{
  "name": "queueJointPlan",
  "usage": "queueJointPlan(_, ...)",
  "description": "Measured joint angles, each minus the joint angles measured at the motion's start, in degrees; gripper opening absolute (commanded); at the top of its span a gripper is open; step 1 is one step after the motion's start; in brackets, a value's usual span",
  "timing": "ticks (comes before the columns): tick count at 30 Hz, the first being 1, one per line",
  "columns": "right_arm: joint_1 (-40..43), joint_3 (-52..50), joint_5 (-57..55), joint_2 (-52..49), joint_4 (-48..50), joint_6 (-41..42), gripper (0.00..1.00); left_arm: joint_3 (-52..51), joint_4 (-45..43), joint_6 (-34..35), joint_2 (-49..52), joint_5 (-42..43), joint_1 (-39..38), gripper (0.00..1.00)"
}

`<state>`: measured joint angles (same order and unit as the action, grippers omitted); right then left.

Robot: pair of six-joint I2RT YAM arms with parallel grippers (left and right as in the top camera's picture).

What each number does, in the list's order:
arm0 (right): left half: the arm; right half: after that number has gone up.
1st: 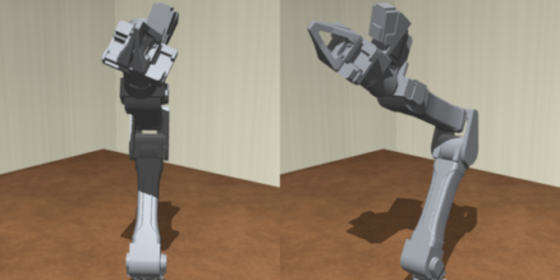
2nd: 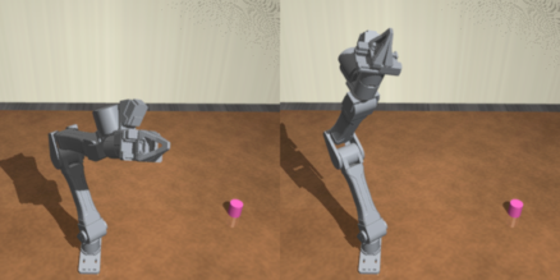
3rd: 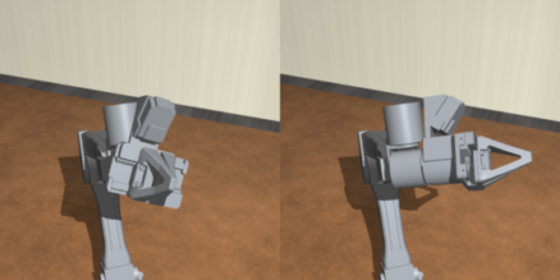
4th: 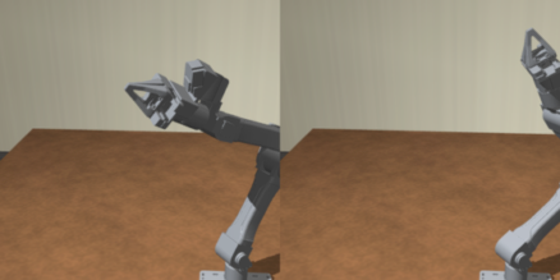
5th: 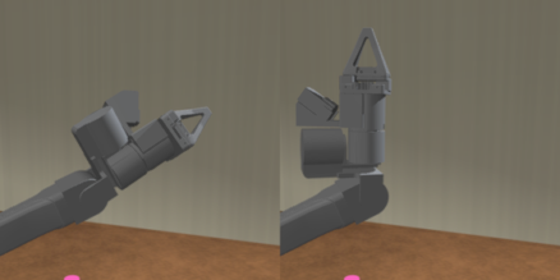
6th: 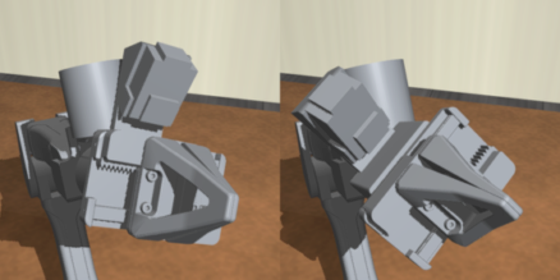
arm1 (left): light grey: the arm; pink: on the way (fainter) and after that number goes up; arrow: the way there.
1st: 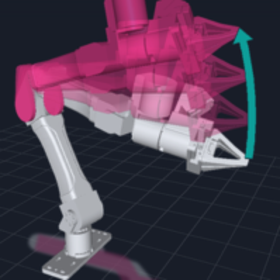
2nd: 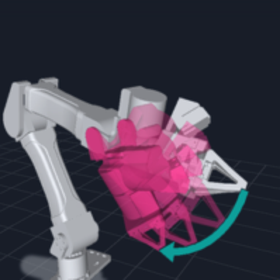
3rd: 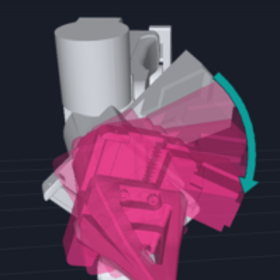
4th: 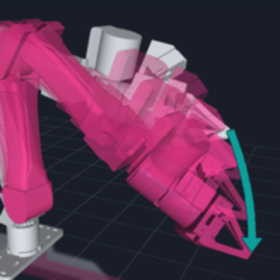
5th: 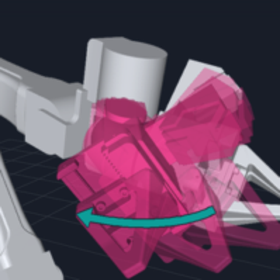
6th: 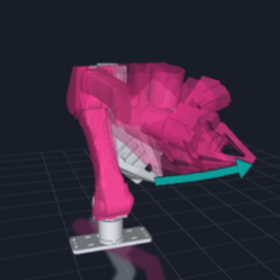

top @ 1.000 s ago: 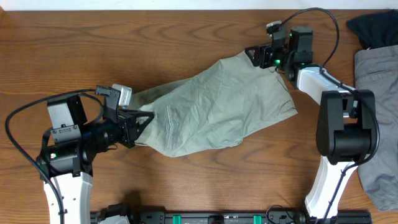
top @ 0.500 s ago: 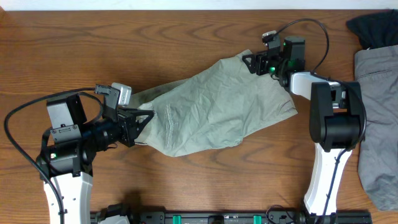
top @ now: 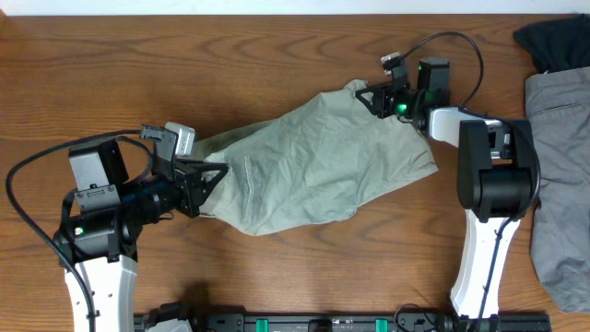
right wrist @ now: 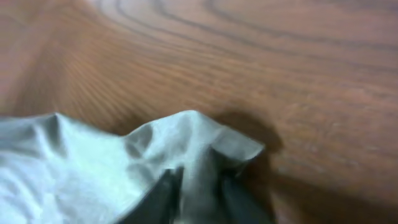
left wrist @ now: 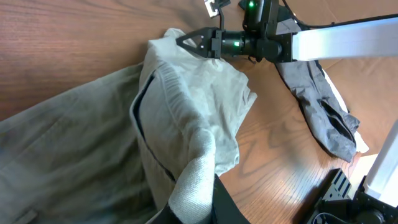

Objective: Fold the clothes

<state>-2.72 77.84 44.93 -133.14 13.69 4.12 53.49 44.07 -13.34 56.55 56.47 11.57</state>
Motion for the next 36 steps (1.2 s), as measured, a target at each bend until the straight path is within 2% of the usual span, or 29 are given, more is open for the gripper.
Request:
queueJointPlan(3, 1.1, 0.0, 2.5, -0.2, -0.2, 1.2, 0.01, 0.0, -0.2, 0.0, 0.0, 0.0, 0.0, 0.06)
queueJointPlan(10, 5.7, -0.3, 9.5, 1.3, -0.5, 3.7, 0.01, 0.0, -2.2, 0.0, 0.0, 0.0, 0.0, 0.06)
queueJointPlan(18, 9.1, -0.7, 18.5, 15.8, -0.3, 9.6, 0.01, 0.0, -8.4, 0.5, 0.0, 0.2, 0.0, 0.06)
queueJointPlan(24, 9.6, -0.7, 21.2, 25.1, -0.2, 12.2, 0.01, 0.0, -10.4, 1.5, 0.0, 0.2, 0.0, 0.06)
queueJointPlan(30, 9.9, -0.7, 20.3, 31.6, -1.5, 15.3, 0.01, 0.1, -16.6, 5.8, -0.8, 0.2, 0.0, 0.06)
queueJointPlan(36, 12.7, -0.7, 8.4, 40.2, -15.3, 18.9, 0.02, 2.9, -24.1, 11.2, -5.2, 0.2, 0.0, 0.06)
